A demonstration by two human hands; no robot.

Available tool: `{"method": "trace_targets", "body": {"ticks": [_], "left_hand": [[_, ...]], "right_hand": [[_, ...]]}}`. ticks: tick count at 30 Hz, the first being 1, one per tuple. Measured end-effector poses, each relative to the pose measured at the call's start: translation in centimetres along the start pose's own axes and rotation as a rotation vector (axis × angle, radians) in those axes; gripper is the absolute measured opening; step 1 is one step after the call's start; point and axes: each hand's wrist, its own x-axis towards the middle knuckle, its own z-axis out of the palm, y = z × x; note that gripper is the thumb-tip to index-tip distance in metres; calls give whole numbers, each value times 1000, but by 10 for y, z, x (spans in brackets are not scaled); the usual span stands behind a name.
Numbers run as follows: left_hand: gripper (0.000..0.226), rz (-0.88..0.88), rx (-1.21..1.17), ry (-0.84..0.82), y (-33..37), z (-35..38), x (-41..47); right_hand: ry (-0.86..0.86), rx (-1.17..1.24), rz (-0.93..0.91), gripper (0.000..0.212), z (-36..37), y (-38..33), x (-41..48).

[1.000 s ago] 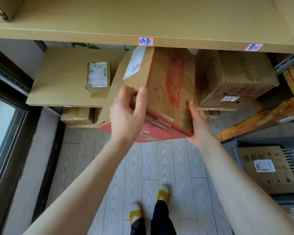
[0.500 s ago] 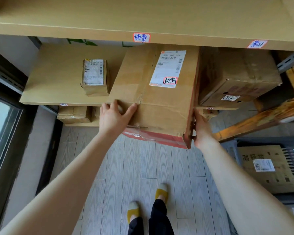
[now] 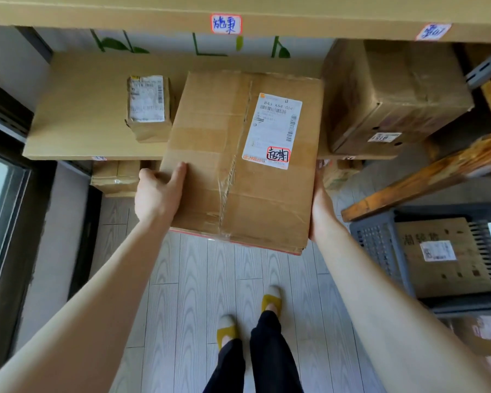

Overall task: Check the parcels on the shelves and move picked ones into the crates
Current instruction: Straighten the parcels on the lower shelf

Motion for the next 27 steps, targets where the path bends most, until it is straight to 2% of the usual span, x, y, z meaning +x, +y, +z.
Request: {"method": "trace_targets", "body": {"ticks": [7,12,21,27], "left_hand": [[62,115,103,80,-11,-23,-43],[59,193,161,80,-4,-6,-91],[48,388,318,-45,37,112,-220],[52,503,371,-198,75,209,-308]], "right_hand": [[-8,149,58,48,-34,45,-47],[-7,257,53,52,-86,66,-72],[49,582,71,56,-260,86,-87],[219,661,94,58,-380,70,-87]]}}
